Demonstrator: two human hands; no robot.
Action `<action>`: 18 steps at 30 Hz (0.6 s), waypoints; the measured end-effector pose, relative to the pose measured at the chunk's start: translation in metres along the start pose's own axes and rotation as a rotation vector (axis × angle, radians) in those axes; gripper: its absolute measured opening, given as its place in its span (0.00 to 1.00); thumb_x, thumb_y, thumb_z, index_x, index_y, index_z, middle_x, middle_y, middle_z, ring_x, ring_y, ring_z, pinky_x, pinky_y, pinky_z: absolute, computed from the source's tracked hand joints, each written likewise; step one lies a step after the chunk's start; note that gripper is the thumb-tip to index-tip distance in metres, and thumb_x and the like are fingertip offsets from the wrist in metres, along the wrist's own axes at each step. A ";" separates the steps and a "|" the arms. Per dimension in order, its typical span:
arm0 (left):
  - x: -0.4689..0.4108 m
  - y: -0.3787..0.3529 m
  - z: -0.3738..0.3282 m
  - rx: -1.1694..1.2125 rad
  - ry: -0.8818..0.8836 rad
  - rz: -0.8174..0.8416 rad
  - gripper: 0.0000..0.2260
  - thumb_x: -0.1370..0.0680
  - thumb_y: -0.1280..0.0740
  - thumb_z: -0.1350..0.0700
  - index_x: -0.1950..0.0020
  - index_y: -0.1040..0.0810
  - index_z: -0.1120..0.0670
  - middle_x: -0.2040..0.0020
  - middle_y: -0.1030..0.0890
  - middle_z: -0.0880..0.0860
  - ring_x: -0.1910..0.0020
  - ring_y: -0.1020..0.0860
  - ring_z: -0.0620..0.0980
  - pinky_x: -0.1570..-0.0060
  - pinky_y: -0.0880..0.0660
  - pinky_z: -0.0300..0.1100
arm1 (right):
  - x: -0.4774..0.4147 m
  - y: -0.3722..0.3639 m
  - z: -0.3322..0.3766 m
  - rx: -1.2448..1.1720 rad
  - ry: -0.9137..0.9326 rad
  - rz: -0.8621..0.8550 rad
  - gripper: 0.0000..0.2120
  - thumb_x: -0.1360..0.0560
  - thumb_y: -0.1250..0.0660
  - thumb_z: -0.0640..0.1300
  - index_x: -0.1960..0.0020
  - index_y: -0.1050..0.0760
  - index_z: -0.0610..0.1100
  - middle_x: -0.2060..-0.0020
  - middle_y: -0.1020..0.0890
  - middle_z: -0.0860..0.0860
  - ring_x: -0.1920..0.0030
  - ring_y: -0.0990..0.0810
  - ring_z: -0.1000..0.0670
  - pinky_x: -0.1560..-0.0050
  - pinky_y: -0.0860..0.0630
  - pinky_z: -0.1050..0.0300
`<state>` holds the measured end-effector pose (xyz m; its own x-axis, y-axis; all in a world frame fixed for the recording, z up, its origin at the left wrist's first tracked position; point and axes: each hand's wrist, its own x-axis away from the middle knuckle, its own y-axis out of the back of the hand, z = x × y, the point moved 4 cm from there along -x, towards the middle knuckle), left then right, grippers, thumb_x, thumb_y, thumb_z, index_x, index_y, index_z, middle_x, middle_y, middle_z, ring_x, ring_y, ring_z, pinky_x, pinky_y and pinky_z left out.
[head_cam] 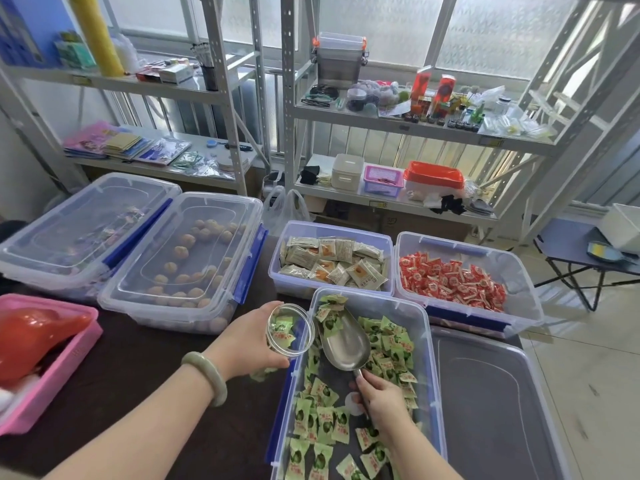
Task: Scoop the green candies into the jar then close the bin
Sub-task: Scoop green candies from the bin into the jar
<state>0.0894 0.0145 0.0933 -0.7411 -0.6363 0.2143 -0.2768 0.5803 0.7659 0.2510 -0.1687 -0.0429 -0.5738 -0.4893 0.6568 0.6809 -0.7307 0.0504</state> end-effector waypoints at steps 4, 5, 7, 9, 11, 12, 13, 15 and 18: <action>0.001 0.001 -0.001 0.004 0.020 -0.015 0.42 0.38 0.22 0.50 0.29 0.38 0.48 0.38 0.24 0.46 0.40 0.26 0.43 0.42 0.34 0.33 | 0.009 0.003 0.001 -0.055 0.024 0.049 0.13 0.23 0.35 0.35 0.39 0.24 0.36 0.63 0.17 0.45 0.69 0.21 0.52 0.69 0.24 0.63; 0.002 0.002 -0.002 -0.004 0.010 -0.027 0.41 0.38 0.22 0.51 0.29 0.38 0.48 0.39 0.24 0.45 0.42 0.26 0.42 0.44 0.35 0.32 | 0.012 0.004 0.001 -0.068 0.025 0.062 0.11 0.23 0.35 0.34 0.41 0.22 0.39 0.66 0.16 0.47 0.70 0.21 0.53 0.71 0.23 0.64; 0.004 0.005 -0.004 -0.024 -0.006 -0.052 0.38 0.37 0.23 0.52 0.31 0.36 0.47 0.44 0.24 0.43 0.47 0.28 0.40 0.48 0.36 0.32 | 0.018 0.005 0.001 -0.096 0.021 0.083 0.09 0.24 0.35 0.34 0.45 0.21 0.42 0.70 0.16 0.49 0.75 0.21 0.56 0.74 0.23 0.65; 0.004 0.006 -0.004 -0.026 -0.001 -0.057 0.37 0.37 0.23 0.52 0.32 0.36 0.47 0.45 0.25 0.43 0.47 0.28 0.41 0.48 0.35 0.33 | 0.022 0.006 0.001 -0.110 0.018 0.089 0.10 0.24 0.35 0.34 0.43 0.22 0.40 0.66 0.16 0.46 0.76 0.22 0.56 0.75 0.23 0.65; 0.004 0.007 -0.002 -0.027 0.018 -0.051 0.39 0.38 0.23 0.50 0.31 0.37 0.47 0.41 0.24 0.46 0.42 0.26 0.44 0.44 0.33 0.35 | 0.028 0.008 0.002 -0.126 0.024 0.095 0.12 0.23 0.35 0.35 0.41 0.22 0.36 0.61 0.17 0.43 0.76 0.22 0.55 0.75 0.23 0.64; 0.004 0.007 -0.002 -0.032 0.023 -0.050 0.40 0.38 0.23 0.50 0.30 0.38 0.47 0.39 0.24 0.47 0.41 0.26 0.46 0.42 0.32 0.37 | 0.030 0.009 0.002 -0.133 0.027 0.097 0.12 0.23 0.35 0.35 0.41 0.22 0.36 0.61 0.16 0.43 0.76 0.22 0.55 0.75 0.23 0.64; 0.005 0.007 -0.003 -0.037 0.023 -0.052 0.41 0.38 0.23 0.50 0.30 0.38 0.48 0.38 0.24 0.48 0.40 0.26 0.47 0.41 0.32 0.38 | 0.033 0.010 0.003 -0.134 0.032 0.097 0.12 0.24 0.34 0.35 0.41 0.22 0.35 0.62 0.16 0.43 0.75 0.22 0.54 0.75 0.23 0.63; 0.006 0.008 -0.006 -0.042 0.013 -0.055 0.41 0.37 0.23 0.50 0.29 0.39 0.48 0.38 0.25 0.49 0.39 0.26 0.47 0.42 0.33 0.37 | 0.040 0.013 0.007 -0.128 0.053 0.090 0.11 0.24 0.34 0.35 0.42 0.21 0.36 0.64 0.14 0.45 0.75 0.23 0.53 0.74 0.24 0.63; 0.009 0.008 -0.010 -0.037 -0.002 -0.040 0.40 0.36 0.23 0.51 0.29 0.39 0.49 0.37 0.25 0.49 0.39 0.27 0.47 0.43 0.34 0.35 | 0.056 0.018 0.018 -0.078 0.089 0.081 0.07 0.25 0.32 0.36 0.48 0.18 0.40 0.67 0.14 0.46 0.77 0.26 0.54 0.77 0.28 0.65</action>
<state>0.0869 0.0085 0.1074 -0.7312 -0.6577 0.1814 -0.2838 0.5350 0.7958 0.2399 -0.2007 0.0081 -0.5589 -0.5860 0.5867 0.6912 -0.7201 -0.0608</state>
